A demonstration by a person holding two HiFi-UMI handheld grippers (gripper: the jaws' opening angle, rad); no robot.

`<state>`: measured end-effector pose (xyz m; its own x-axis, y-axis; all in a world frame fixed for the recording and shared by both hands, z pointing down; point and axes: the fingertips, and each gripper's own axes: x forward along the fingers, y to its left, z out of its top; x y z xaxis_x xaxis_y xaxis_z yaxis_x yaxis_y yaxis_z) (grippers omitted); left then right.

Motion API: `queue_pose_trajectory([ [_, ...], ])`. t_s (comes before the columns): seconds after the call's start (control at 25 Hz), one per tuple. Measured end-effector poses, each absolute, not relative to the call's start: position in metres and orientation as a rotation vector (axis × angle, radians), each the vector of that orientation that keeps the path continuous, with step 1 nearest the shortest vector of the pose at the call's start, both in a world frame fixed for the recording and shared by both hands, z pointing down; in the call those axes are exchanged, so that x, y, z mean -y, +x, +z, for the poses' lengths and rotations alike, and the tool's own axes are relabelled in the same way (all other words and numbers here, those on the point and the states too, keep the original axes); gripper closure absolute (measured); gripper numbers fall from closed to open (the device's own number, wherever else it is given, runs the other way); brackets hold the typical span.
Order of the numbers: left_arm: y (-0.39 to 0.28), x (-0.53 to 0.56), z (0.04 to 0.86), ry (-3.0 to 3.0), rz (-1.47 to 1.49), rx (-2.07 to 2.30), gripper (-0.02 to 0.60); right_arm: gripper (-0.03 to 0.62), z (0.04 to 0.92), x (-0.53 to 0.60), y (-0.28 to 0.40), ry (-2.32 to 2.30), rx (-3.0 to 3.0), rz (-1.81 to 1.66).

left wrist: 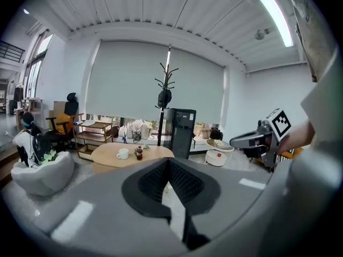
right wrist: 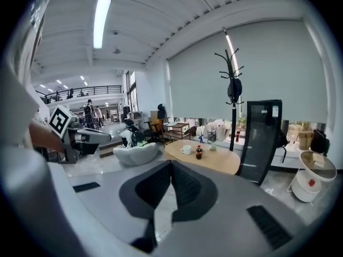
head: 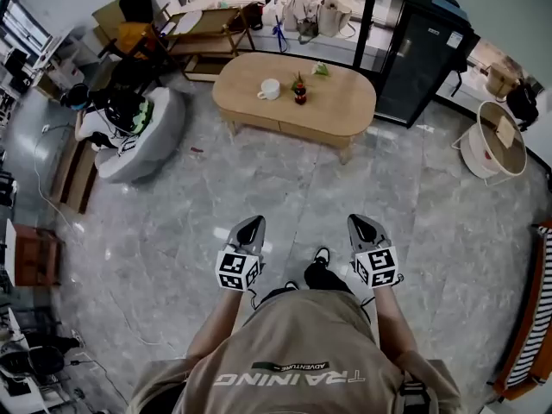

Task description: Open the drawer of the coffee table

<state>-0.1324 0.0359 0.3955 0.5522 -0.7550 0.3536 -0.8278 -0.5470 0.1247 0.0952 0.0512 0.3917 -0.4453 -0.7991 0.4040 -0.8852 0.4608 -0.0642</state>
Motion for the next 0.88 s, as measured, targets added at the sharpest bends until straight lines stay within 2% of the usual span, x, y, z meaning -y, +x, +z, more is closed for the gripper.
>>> queue_pose_trajectory([
  [0.44, -0.073, 0.053, 0.371, 2.575, 0.409, 1.315, 0.592, 0.589, 0.401, 0.020, 0.153, 1.414, 2.408, 0.370],
  [0.88, -0.055, 0.086, 0.385, 2.552, 0.424, 1.279, 0.591, 0.589, 0.417, 0.045, 0.159, 1.363, 2.394, 0.398],
])
